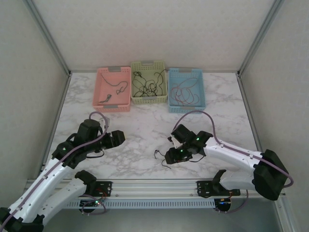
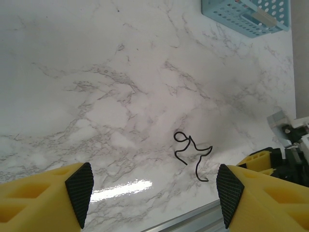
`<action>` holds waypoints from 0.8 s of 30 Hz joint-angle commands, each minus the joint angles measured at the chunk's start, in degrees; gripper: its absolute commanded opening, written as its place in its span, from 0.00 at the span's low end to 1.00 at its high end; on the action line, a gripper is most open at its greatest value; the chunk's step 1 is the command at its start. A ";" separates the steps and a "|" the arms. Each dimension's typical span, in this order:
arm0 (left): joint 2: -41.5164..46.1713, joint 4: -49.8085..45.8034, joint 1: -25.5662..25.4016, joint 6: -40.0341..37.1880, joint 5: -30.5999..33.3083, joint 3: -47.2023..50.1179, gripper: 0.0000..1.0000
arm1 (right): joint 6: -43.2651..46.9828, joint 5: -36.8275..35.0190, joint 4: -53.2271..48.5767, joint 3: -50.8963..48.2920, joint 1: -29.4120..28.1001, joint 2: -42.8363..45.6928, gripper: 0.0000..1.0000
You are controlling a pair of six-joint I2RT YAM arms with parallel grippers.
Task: Untangle the cables
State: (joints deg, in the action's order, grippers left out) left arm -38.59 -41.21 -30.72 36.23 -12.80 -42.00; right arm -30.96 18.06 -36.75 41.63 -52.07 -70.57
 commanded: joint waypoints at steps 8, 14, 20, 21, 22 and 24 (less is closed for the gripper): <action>1.22 -2.06 -0.39 -0.90 1.76 -2.20 0.71 | 3.35 -2.14 5.43 -1.42 -3.19 -6.58 0.46; 2.38 -2.44 -0.44 -0.98 2.80 -2.49 0.71 | 4.37 -2.71 5.09 -0.75 -4.41 -9.36 0.46; 2.33 -2.22 -0.39 -1.25 2.34 -2.39 0.71 | 5.14 -2.64 4.50 0.36 -5.44 -11.07 0.47; 2.36 -2.22 -0.39 -1.25 2.34 -2.39 0.71 | 5.29 -2.23 4.28 0.51 -5.43 -11.30 0.47; 2.26 -2.18 -0.40 -1.25 2.34 -2.39 0.71 | 5.56 -1.62 4.11 0.79 -5.45 -11.83 0.48; 2.23 -2.19 -0.44 -1.33 2.34 -2.39 0.71 | 5.94 -0.74 3.88 1.27 -5.48 -12.88 0.48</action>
State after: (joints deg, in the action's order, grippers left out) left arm -36.73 -42.33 -30.72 35.81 -11.27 -42.65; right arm -26.46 16.43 -31.99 41.25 -56.97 -82.02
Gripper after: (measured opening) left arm 0.710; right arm 0.475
